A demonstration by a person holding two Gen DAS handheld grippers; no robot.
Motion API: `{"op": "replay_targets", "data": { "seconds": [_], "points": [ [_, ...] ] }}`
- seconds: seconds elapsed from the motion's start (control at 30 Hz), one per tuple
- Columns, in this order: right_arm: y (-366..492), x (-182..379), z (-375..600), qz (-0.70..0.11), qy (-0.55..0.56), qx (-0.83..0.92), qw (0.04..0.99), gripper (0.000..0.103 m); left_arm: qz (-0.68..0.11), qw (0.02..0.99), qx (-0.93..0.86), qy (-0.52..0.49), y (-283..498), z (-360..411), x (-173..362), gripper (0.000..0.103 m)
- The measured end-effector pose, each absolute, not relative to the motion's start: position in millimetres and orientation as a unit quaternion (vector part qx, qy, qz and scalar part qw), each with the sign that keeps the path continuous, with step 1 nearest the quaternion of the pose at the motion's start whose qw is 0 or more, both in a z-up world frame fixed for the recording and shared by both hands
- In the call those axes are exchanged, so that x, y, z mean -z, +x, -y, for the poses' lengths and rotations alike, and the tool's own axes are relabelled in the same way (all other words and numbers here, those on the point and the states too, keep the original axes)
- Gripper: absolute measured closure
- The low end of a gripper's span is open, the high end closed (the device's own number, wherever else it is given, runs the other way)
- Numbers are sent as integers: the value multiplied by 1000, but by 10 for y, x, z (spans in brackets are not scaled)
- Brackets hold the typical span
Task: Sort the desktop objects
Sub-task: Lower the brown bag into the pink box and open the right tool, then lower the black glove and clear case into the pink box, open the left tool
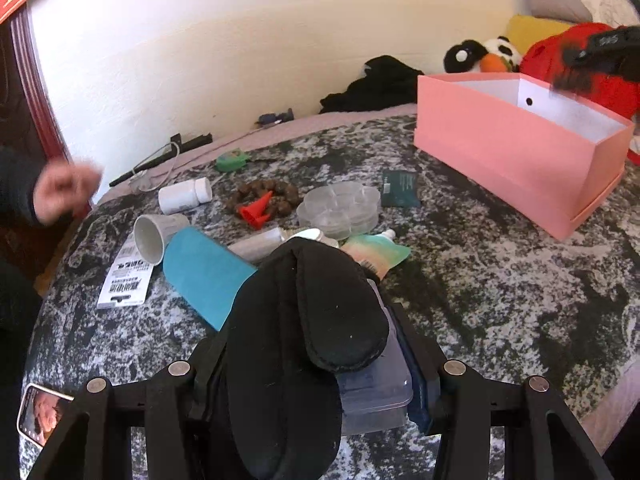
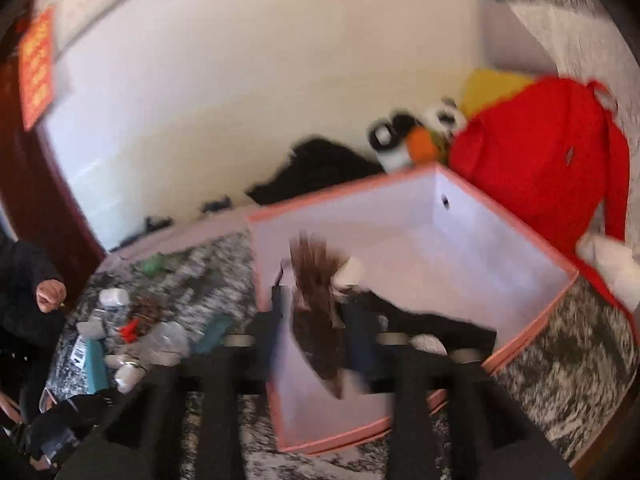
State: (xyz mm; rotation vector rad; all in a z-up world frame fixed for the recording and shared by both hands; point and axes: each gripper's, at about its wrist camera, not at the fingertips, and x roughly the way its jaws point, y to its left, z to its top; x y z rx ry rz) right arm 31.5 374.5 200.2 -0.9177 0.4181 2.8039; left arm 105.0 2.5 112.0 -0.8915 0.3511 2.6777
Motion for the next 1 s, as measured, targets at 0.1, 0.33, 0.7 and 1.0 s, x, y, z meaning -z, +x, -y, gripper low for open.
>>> {"op": "replay_targets", "data": {
  "seconds": [0.1,0.33,0.7,1.0],
  "points": [
    [311,-1881,-3964,-184,-306,-930,88,27,-125,154,-931,-307,1037,-90,-1186,45],
    [464,-2032,-3684,-72,-266,-950,146,27,-149,179,-933,-275,882,-590,-1545,45],
    [640,-2135,-3574,-47,-276,-948,154,27,-173,260,-930,-196,501,-1754,-2401,45],
    [1182,-2352,-3905,-57,-258,-940,217,25,-189,301,-916,-187,228,-2656,-2421,45]
  ]
}}
